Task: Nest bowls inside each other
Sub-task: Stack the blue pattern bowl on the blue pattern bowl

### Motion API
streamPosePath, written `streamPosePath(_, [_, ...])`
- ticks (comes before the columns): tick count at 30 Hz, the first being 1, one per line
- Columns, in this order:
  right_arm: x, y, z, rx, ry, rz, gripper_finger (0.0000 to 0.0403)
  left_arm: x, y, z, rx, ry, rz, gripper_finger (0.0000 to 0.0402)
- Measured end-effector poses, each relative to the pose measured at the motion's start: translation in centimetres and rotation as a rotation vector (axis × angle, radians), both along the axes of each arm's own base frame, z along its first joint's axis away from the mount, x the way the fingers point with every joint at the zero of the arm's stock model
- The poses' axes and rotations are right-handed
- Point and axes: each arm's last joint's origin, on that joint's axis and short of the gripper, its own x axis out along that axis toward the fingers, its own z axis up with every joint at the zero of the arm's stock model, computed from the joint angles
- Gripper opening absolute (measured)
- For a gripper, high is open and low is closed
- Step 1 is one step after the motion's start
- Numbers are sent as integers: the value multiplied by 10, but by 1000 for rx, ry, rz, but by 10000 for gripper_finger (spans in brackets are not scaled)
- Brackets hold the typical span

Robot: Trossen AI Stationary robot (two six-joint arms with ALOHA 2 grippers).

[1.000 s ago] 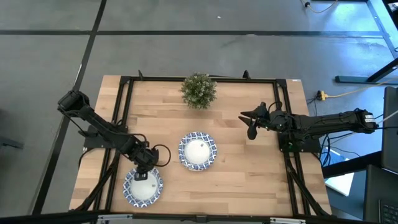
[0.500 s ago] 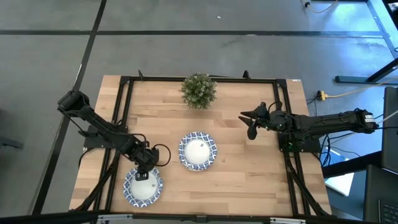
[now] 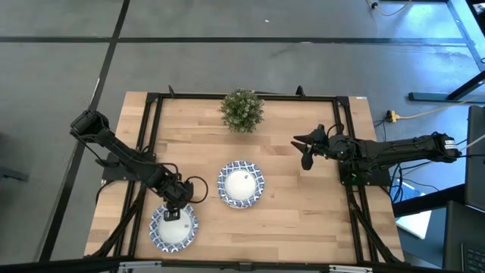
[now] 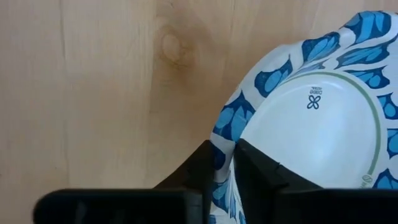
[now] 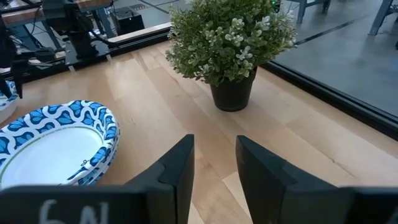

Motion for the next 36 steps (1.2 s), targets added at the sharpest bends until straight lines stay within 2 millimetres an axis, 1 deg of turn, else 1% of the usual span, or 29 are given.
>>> streamPosePath(11, [0, -1, 0, -10, 1, -19, 119, 0, 0, 0, -19, 7, -4, 8])
streamPosePath(14, [0, -1, 0, -28, 10, -14, 119, 1, 2, 1, -43, 20, 2, 3])
streamPosePath(18, [0, -1, 0, -30, 11, -13, 119, 3, 11, 9, -50, 9, 27, 2])
streamPosePath(24, [0, -1, 0, -30, 11, -13, 119, 11, 24, 38, -79, -89, 39, 1])
streamPosePath(30, [0, -1, 0, -30, 12, -13, 119, 30, 40, 78, -118, -251, 90, 1])
streamPosePath(33, [0, -1, 0, -30, 13, -13, 119, 41, 53, 94, -106, -325, 176, 1])
streamPosePath(36, [0, -1, 0, -30, 14, -12, 119, 51, 69, 107, -57, -416, 292, 0])
